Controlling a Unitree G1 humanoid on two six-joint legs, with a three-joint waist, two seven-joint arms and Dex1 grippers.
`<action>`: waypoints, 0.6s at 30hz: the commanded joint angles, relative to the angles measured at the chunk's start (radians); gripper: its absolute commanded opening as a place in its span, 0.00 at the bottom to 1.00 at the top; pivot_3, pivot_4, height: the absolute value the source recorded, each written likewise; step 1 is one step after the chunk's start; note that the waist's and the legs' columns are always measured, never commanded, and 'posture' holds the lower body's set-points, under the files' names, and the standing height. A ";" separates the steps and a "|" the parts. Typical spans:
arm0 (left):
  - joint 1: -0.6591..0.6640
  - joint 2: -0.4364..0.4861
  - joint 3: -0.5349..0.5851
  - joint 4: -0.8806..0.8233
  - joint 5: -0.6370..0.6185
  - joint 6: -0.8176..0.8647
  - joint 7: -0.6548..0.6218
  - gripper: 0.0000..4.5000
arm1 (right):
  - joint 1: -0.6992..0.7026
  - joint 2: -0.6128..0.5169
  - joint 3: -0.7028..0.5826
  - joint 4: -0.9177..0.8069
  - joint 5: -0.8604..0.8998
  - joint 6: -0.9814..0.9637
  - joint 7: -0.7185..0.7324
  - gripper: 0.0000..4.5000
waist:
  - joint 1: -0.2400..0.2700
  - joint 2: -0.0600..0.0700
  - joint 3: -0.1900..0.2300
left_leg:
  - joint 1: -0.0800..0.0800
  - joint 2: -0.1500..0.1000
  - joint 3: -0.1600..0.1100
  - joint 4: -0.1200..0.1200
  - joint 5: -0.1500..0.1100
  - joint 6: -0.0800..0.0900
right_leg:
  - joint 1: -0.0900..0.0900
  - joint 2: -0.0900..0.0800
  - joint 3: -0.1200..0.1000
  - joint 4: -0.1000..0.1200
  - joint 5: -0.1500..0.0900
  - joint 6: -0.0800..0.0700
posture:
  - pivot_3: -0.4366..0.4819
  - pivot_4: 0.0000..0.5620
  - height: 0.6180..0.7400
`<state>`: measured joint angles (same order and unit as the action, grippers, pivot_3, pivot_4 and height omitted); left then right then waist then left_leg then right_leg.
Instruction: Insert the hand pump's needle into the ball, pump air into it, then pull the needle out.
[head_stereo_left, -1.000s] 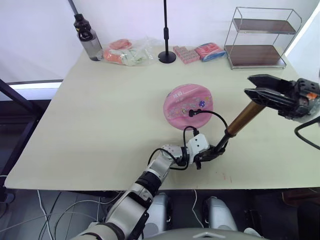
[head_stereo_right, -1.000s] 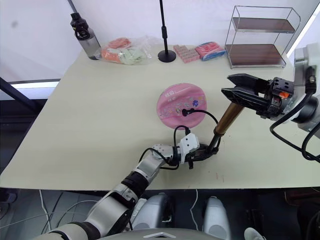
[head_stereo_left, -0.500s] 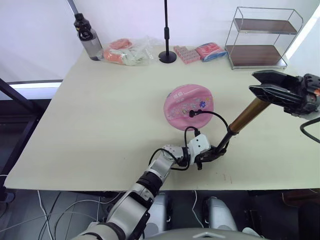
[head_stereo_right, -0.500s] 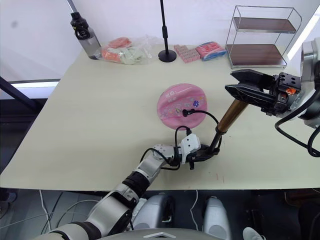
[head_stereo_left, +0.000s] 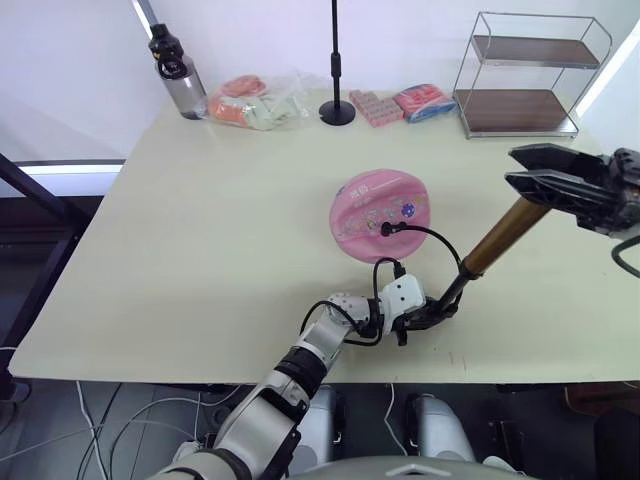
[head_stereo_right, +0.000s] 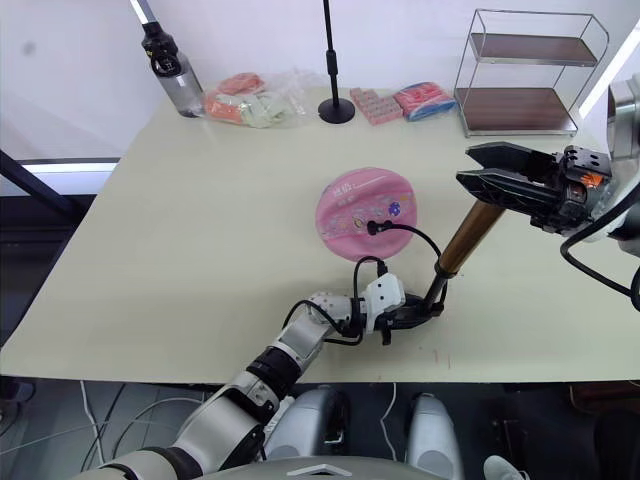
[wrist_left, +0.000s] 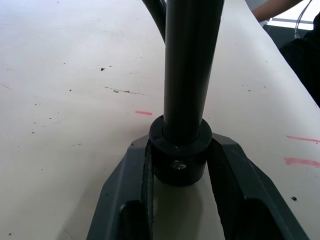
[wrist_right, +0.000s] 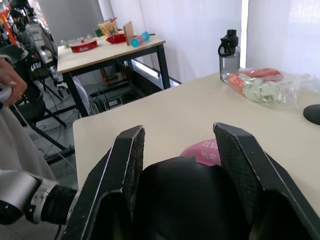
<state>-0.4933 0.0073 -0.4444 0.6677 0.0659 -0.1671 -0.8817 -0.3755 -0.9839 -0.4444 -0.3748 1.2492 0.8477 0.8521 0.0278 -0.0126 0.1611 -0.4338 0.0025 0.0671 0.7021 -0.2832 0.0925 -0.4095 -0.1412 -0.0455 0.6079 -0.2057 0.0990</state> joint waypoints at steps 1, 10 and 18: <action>0.030 0.001 -0.042 0.065 0.043 0.027 -0.013 0.24 | 0.067 0.001 0.007 -0.036 -0.060 -0.019 0.035 0.40 | 0.001 0.000 -0.001 | 0.001 0.000 0.000 0.000 0.000 0.000 | 0.000 0.000 0.000 0.000 0.000 0.000 | 0.48 0.27 1.00; 0.013 0.000 -0.040 0.087 0.051 0.041 -0.034 0.24 | 0.207 0.058 0.160 0.011 -0.285 -0.139 0.108 0.40 | 0.004 -0.001 -0.013 | 0.003 0.000 -0.006 0.000 -0.002 0.004 | 0.005 0.001 -0.006 0.000 -0.001 -0.001 | 0.48 0.27 1.00; 0.014 -0.010 -0.040 0.095 0.055 0.033 -0.035 0.24 | 0.217 0.103 0.304 0.065 -0.426 -0.186 0.115 0.40 | 0.011 0.000 -0.017 | 0.003 0.000 -0.009 0.001 -0.002 0.003 | 0.007 0.002 -0.010 0.000 -0.002 -0.003 | 0.48 0.27 1.00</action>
<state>-0.5086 -0.0077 -0.4438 0.7088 0.0849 -0.1616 -0.8898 -0.1913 -0.8919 -0.1981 -0.3352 0.8812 0.6454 0.9666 0.0392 -0.0129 0.1444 -0.4309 0.0024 0.0573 0.7026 -0.2847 0.0952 -0.4023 -0.1394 -0.0565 0.6076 -0.2073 0.0962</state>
